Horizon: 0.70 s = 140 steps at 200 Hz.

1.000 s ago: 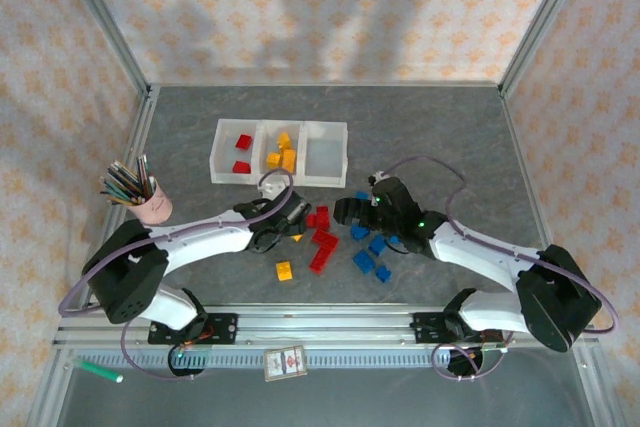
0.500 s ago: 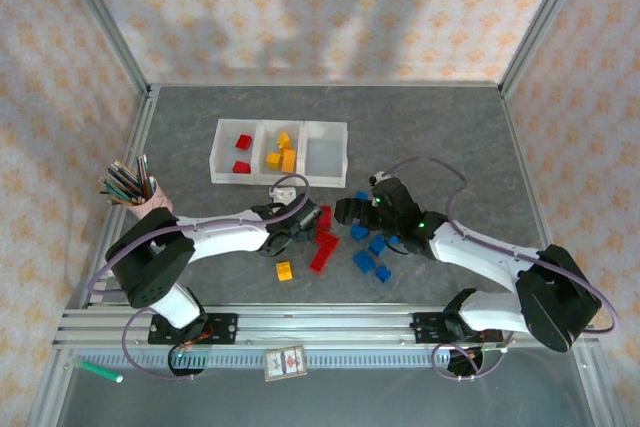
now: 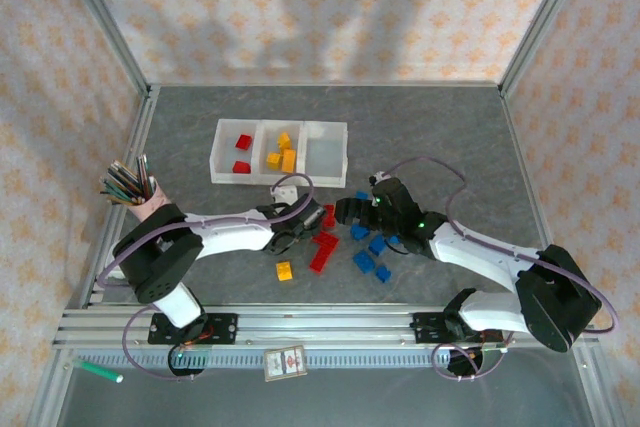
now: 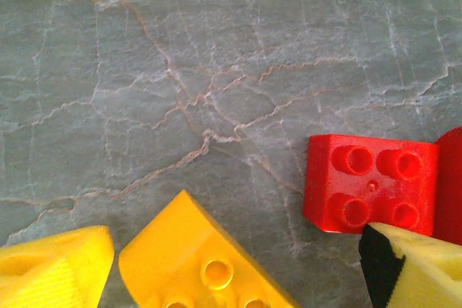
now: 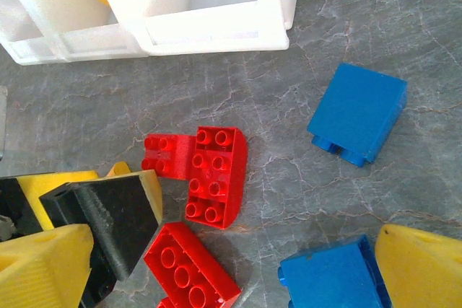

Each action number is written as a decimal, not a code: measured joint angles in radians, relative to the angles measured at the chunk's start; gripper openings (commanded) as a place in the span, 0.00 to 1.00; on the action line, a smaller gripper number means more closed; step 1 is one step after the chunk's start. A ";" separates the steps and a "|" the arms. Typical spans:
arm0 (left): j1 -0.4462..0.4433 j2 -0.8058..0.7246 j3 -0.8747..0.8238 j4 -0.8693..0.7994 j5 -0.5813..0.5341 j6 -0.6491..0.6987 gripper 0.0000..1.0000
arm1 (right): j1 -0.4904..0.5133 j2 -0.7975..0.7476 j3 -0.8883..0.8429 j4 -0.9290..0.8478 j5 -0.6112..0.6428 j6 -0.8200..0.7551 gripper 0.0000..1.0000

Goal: Sort the legos into containers by color
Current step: Pick up the lego from the center of the table.

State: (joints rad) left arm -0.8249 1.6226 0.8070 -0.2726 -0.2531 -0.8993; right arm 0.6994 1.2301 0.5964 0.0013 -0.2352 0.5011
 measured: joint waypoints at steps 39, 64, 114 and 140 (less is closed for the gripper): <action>0.000 -0.037 -0.058 -0.020 -0.007 -0.002 0.88 | 0.000 0.005 0.000 0.000 -0.001 0.000 1.00; 0.000 -0.063 -0.091 -0.038 -0.016 -0.008 0.81 | 0.000 0.006 0.000 0.000 -0.001 0.000 1.00; 0.000 -0.100 -0.124 -0.053 -0.017 -0.017 0.66 | 0.000 0.007 0.000 0.002 -0.001 0.000 1.00; 0.001 -0.096 -0.124 -0.050 -0.018 -0.017 0.62 | 0.000 0.009 0.000 0.011 -0.002 0.003 1.00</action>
State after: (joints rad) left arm -0.8238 1.5269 0.6834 -0.3229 -0.2707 -0.9161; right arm 0.6994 1.2392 0.5964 0.0120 -0.2375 0.5045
